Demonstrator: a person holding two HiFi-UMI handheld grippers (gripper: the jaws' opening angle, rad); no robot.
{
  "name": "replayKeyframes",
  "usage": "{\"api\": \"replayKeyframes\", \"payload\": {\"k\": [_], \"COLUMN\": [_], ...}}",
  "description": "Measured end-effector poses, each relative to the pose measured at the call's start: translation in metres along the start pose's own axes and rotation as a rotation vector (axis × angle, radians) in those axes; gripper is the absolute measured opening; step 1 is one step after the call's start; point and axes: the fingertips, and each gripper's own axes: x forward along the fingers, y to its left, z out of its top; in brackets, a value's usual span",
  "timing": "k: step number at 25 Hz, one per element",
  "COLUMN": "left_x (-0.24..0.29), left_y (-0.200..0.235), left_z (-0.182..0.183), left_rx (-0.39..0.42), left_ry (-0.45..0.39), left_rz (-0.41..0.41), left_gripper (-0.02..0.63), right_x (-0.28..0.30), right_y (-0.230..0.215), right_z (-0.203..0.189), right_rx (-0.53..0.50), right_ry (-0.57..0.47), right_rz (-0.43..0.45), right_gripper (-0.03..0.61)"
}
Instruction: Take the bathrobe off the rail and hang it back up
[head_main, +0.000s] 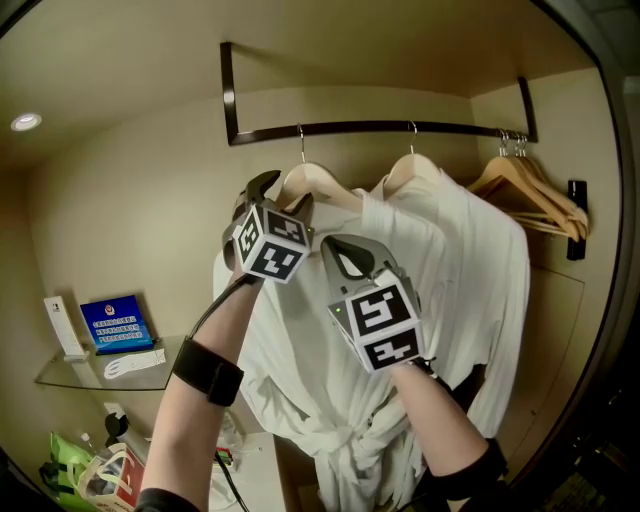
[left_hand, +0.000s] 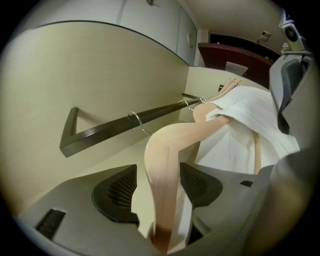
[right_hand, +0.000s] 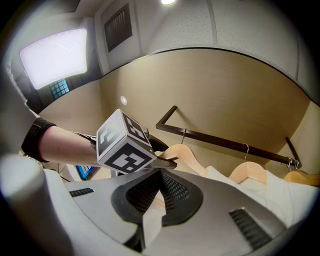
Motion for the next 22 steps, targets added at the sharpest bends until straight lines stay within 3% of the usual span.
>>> {"api": "replayKeyframes", "payload": {"k": [4, 7, 22], "left_x": [0.009, 0.010, 0.011], "left_y": [0.000, 0.001, 0.002], "left_z": [-0.003, -0.002, -0.001], "left_rx": [0.000, 0.003, -0.047], "left_ry": [0.012, 0.003, -0.005], "left_rz": [0.004, 0.023, 0.022], "left_gripper": [0.265, 0.189, 0.181], "right_x": [-0.002, -0.005, -0.006], "right_y": [0.000, -0.004, -0.010], "right_z": [0.000, -0.002, -0.014], "right_rx": [-0.009, -0.016, -0.006], "right_ry": [0.000, 0.003, 0.018], "right_rz": [0.000, -0.006, -0.009], "right_gripper": [0.017, 0.017, 0.017]}}
